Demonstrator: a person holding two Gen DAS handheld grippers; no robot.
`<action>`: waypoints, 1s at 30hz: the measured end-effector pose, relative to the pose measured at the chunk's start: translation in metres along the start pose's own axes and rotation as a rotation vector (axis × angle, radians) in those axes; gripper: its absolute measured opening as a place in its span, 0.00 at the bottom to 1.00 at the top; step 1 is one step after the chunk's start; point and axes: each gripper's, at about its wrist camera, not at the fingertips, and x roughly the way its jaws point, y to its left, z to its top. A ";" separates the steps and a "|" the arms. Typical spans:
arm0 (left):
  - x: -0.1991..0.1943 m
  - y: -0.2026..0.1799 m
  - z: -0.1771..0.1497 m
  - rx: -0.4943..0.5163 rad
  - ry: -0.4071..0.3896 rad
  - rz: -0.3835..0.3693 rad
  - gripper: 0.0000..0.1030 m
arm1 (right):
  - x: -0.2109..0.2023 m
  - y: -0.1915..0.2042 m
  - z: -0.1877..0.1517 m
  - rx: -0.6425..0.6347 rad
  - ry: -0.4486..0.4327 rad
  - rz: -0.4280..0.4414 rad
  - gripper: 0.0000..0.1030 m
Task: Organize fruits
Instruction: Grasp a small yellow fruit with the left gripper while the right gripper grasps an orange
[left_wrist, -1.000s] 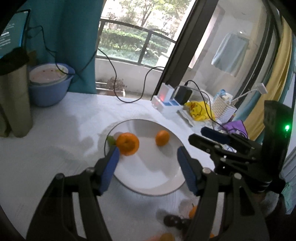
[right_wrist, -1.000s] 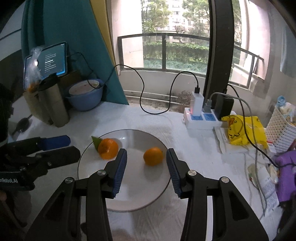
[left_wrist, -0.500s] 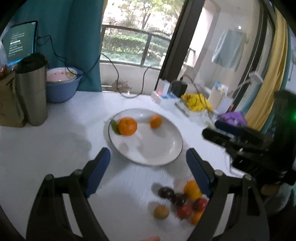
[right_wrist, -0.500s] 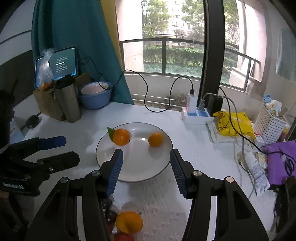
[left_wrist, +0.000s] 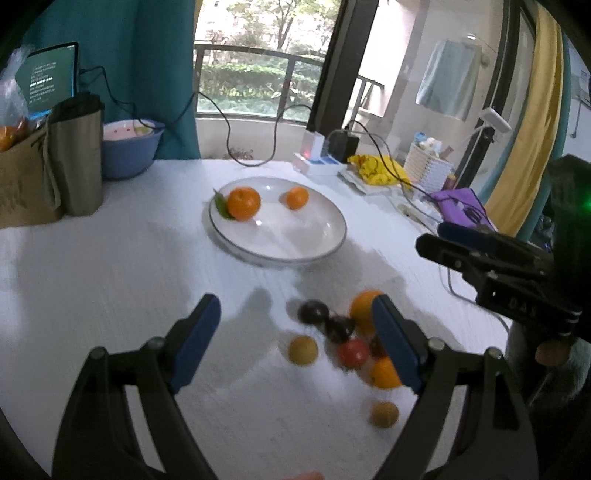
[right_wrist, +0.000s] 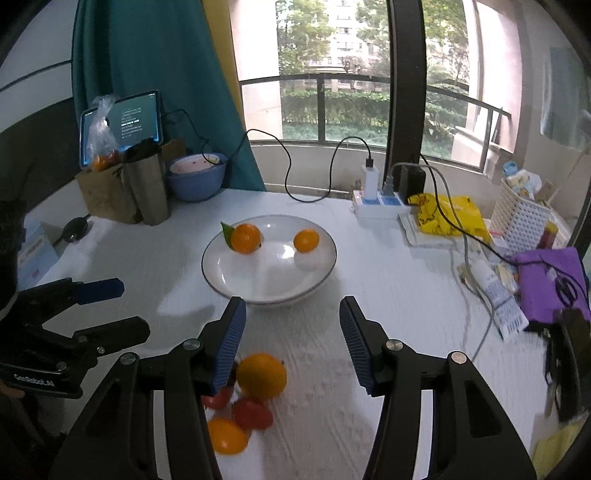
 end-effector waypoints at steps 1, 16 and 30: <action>-0.001 -0.002 -0.004 0.001 0.005 -0.001 0.83 | -0.001 -0.001 -0.003 0.003 0.003 0.000 0.54; 0.001 -0.024 -0.059 0.033 0.100 0.002 0.83 | -0.010 0.021 -0.073 0.024 0.096 0.089 0.54; -0.005 -0.023 -0.072 0.038 0.109 0.018 0.83 | 0.014 0.029 -0.093 0.093 0.188 0.134 0.53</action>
